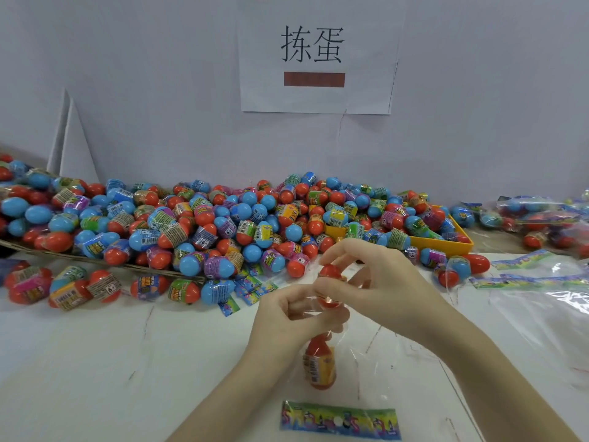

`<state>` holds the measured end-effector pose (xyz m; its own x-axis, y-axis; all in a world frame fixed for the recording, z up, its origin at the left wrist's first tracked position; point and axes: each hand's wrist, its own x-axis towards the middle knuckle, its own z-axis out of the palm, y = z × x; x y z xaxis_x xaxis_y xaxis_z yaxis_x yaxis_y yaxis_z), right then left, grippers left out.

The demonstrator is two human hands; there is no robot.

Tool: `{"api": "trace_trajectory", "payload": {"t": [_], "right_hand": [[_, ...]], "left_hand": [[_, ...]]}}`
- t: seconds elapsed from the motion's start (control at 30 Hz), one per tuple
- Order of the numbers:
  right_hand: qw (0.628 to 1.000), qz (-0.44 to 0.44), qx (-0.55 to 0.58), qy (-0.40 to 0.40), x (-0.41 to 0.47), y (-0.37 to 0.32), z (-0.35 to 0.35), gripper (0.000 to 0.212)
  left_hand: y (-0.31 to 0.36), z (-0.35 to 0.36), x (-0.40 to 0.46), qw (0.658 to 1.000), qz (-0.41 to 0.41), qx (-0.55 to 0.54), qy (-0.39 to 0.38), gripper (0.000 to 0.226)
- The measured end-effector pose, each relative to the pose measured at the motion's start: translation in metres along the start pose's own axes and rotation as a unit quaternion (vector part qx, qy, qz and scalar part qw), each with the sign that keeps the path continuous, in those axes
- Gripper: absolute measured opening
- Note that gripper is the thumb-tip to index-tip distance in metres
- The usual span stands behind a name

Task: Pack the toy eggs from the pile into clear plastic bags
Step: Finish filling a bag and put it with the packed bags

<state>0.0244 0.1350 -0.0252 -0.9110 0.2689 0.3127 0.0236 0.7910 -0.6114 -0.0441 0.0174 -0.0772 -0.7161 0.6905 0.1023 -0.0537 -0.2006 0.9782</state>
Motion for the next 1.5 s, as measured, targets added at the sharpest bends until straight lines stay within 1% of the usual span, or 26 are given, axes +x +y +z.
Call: {"api": "trace_trajectory", "payload": {"t": [0.07,0.17,0.23,0.4,0.47,0.5,0.57,0.67,0.73,0.87,0.9,1.0,1.1,1.13,1.23,1.3,1.43,1.5], "right_hand": [[1.000,0.013,0.028,-0.001,0.000,0.001,-0.001,0.011],[0.999,0.018,0.023,0.036,0.002,0.005,-0.003,0.013],[0.998,0.026,0.033,0.046,0.003,0.006,-0.003,0.015],[0.994,0.046,0.087,0.042,0.005,0.009,-0.005,0.026],[0.994,0.052,0.097,0.022,0.005,0.008,-0.006,0.025],[0.994,0.052,0.095,0.015,0.004,0.007,-0.007,0.023],[0.997,0.050,0.059,0.014,0.003,0.005,-0.010,0.018],[0.999,0.032,-0.027,0.005,0.002,0.003,-0.014,0.019],[0.999,0.023,-0.045,-0.006,0.001,0.001,-0.015,0.015],[0.997,0.032,-0.060,-0.024,0.000,0.002,-0.018,0.015],[0.997,0.033,-0.060,-0.029,0.000,0.002,-0.019,0.019],[0.997,0.036,-0.047,-0.045,0.000,0.003,-0.020,0.041],[0.994,0.032,-0.075,-0.067,0.002,0.005,-0.018,0.055],[0.993,0.027,-0.090,-0.072,0.003,0.006,-0.018,0.055],[0.985,0.011,-0.135,-0.106,0.001,0.007,-0.017,0.043],[0.979,-0.004,-0.157,-0.131,0.000,0.009,-0.014,0.039],[0.978,-0.011,-0.172,-0.121,0.002,0.014,-0.010,0.041],[0.975,-0.017,-0.185,-0.120,0.002,0.016,-0.008,0.040]], "left_hand": [[0.001,0.000,-0.001,1.000,-0.001,-0.005,-0.002,0.021],[0.003,0.001,-0.001,1.000,-0.007,-0.013,0.003,0.021],[0.004,0.001,-0.001,1.000,-0.011,-0.013,0.004,0.023],[0.004,0.000,-0.002,1.000,-0.015,-0.013,0.001,0.031],[0.004,0.001,-0.002,1.000,-0.010,-0.011,-0.002,0.036],[0.004,0.001,-0.003,1.000,-0.007,-0.010,-0.003,0.035],[0.005,0.000,-0.003,1.000,-0.001,-0.013,-0.006,0.031],[0.005,0.000,-0.003,1.000,0.001,-0.014,-0.011,0.038],[0.005,0.000,-0.003,1.000,0.007,-0.009,-0.009,0.038],[0.003,0.001,-0.003,1.000,0.010,-0.011,0.001,0.027],[0.002,0.002,-0.003,1.000,0.009,-0.012,0.003,0.026],[0.001,0.003,-0.003,1.000,0.008,-0.006,0.016,0.025],[0.000,0.003,-0.001,0.999,0.000,-0.014,0.038,0.027],[0.000,0.002,-0.001,0.999,-0.002,-0.021,0.043,0.027],[0.000,0.003,-0.001,0.998,0.002,-0.036,0.048,0.018],[0.002,0.003,-0.002,0.998,0.005,-0.042,0.042,0.021],[0.004,0.003,-0.001,0.997,-0.008,-0.064,0.050,0.010],[0.002,0.002,0.000,0.996,-0.015,-0.067,0.060,0.010]]}}
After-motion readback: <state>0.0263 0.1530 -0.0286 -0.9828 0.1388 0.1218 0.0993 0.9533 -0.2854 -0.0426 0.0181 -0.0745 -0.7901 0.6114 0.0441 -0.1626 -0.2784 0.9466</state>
